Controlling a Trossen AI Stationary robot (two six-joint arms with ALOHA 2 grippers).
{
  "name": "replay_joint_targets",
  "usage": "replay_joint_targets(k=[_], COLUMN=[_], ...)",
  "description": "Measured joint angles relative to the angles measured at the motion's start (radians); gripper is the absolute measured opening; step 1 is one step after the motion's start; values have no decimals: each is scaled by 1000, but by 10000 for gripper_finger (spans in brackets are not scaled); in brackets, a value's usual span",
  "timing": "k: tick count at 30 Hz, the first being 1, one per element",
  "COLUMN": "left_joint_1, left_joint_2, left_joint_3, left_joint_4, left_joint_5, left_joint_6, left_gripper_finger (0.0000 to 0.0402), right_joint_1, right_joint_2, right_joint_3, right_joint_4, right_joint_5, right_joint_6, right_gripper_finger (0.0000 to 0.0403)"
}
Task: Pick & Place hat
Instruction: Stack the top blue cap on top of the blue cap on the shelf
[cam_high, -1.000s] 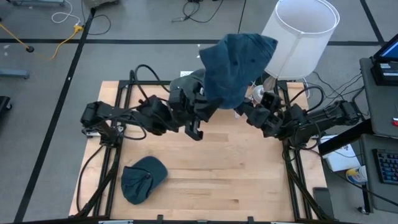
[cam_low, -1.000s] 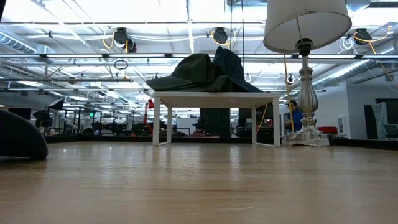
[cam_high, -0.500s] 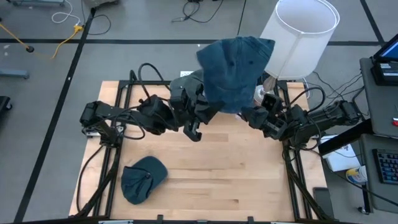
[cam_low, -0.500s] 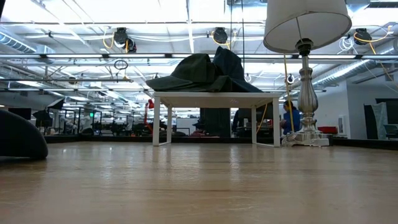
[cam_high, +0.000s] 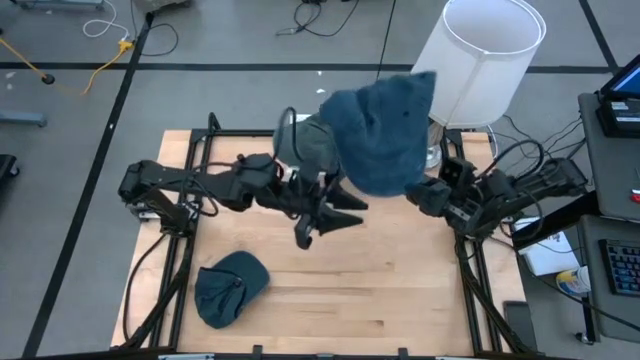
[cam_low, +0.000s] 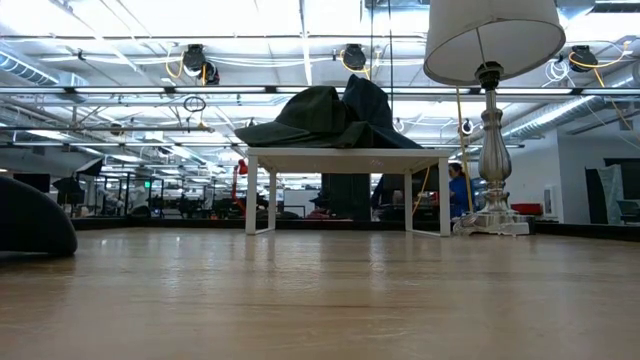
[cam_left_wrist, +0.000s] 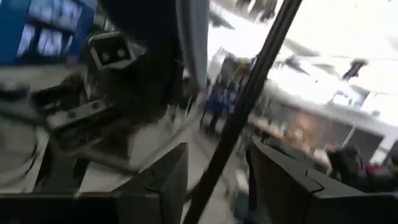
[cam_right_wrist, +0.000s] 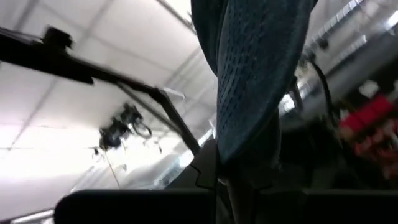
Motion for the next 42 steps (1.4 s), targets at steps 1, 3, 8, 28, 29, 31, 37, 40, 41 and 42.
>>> replay_joint_targets(k=[1,3,8,28,29,31,37,40,41,42], left_joint_1=[0,1,8,99,102,103,94,86,81,79], left_joint_2=[-17,-52,-122,-318,-311,-294,-230,-192,-178,-159], left_joint_3=[-1,0,0,0,0,2,0,1,0,0], left_joint_4=[-50,-126,-351,-861,-847,-822,-713,-659,-648,-622], left_joint_5=[5,20,57,214,217,224,234,243,253,259], left_joint_6=[0,0,0,-181,-186,-191,-183,-176,-177,-183], left_gripper_finger=[185,191,195,195,196,195,195,195,195,195], right_joint_1=[11,30,98,320,320,320,320,320,320,320], right_joint_2=[-24,-70,-163,-284,-278,-266,-235,-229,-229,-229], right_joint_3=[-18,-47,-108,-140,-140,-140,-140,-140,-140,-140], right_joint_4=[-38,-120,-268,-746,-743,-738,-728,-722,-723,-725], right_joint_5=[6,7,34,-75,-78,-78,-78,-80,-80,-80], right_joint_6=[14,49,103,190,186,179,178,177,177,177], right_gripper_finger=[7,7,7,7,7,6,6,6,6,7])
